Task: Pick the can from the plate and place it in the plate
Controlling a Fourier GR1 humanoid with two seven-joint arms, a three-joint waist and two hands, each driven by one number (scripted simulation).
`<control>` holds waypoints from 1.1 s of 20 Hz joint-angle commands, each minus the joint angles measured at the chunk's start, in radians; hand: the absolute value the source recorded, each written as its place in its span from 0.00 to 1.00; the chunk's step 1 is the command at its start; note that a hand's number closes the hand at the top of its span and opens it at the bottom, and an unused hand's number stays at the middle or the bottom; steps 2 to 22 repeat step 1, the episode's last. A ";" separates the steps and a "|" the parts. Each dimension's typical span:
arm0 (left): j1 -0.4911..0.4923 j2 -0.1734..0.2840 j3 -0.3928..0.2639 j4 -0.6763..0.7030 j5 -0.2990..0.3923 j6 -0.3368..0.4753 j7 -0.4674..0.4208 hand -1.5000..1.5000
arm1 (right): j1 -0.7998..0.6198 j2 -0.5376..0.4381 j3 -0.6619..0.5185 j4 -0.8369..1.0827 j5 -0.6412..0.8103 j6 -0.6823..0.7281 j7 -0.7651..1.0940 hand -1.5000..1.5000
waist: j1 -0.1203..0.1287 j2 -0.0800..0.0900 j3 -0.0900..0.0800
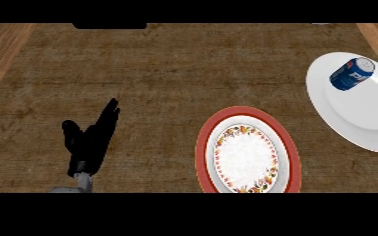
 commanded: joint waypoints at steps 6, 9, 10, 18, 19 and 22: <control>0.025 0.005 -0.015 0.001 0.006 -0.018 0.042 0.50 | 0.034 -0.016 -0.002 0.014 -0.001 0.144 -0.157 0.00 | 0.004 0.005 -0.004; 0.025 0.005 -0.015 0.001 0.006 -0.018 0.042 0.50 | 0.034 -0.016 -0.002 0.014 -0.001 0.144 -0.157 0.00 | 0.004 0.005 -0.004; 0.025 0.005 -0.015 0.001 0.006 -0.018 0.042 0.50 | 0.034 -0.016 -0.002 0.014 -0.001 0.144 -0.157 0.00 | 0.004 0.005 -0.004; 0.025 0.005 -0.015 0.001 0.006 -0.018 0.042 0.50 | 0.034 -0.016 -0.002 0.014 -0.001 0.144 -0.157 0.00 | 0.004 0.005 -0.004; 0.025 0.005 -0.015 0.001 0.006 -0.018 0.042 0.50 | 0.034 -0.016 -0.002 0.014 -0.001 0.144 -0.157 0.00 | 0.004 0.005 -0.004; 0.025 0.005 -0.015 0.001 0.006 -0.018 0.042 0.50 | 0.034 -0.016 -0.002 0.014 -0.001 0.144 -0.157 0.00 | 0.004 0.005 -0.004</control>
